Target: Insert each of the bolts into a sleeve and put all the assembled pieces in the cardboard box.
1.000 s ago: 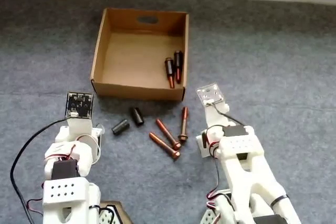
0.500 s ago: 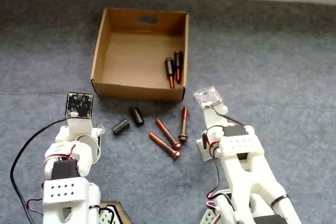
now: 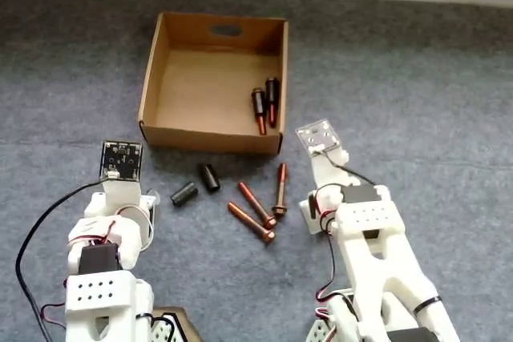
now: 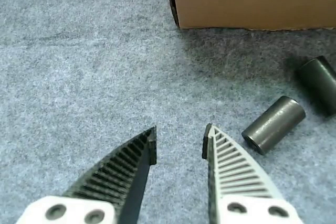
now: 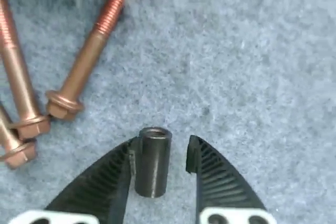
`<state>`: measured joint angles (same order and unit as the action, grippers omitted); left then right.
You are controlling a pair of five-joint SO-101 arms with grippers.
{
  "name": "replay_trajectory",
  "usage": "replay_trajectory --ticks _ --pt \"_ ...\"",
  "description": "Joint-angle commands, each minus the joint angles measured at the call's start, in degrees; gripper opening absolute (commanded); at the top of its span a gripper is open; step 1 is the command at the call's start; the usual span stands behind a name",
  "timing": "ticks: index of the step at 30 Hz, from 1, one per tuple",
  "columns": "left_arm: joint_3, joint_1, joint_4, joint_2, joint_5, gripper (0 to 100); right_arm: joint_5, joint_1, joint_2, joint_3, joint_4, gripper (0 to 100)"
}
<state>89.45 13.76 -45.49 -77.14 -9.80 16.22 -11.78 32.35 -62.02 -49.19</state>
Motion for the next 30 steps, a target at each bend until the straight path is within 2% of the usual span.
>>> replay_trajectory --ticks 1,5,10,14,22,30 --pt "-1.71 0.48 1.05 -0.66 0.53 17 0.53 0.31 0.04 5.49 1.01 13.8" --pt "-1.71 0.48 1.05 -0.66 0.53 17 -0.88 -0.57 -1.19 11.56 -6.99 13.8" --pt "-1.63 -0.04 1.05 -0.66 0.53 17 -1.93 -0.57 -12.97 22.29 -18.51 13.8" --pt "-1.63 -0.04 1.05 -0.66 0.53 17 -1.93 -0.57 -18.95 25.71 -18.77 13.8" --pt "-1.63 -0.04 1.05 -0.66 0.53 17 -0.97 -1.27 -19.12 22.81 -18.24 13.8" --pt "-1.63 -0.04 1.05 -0.66 0.53 17 0.26 -1.54 -19.56 14.46 -9.36 13.8"
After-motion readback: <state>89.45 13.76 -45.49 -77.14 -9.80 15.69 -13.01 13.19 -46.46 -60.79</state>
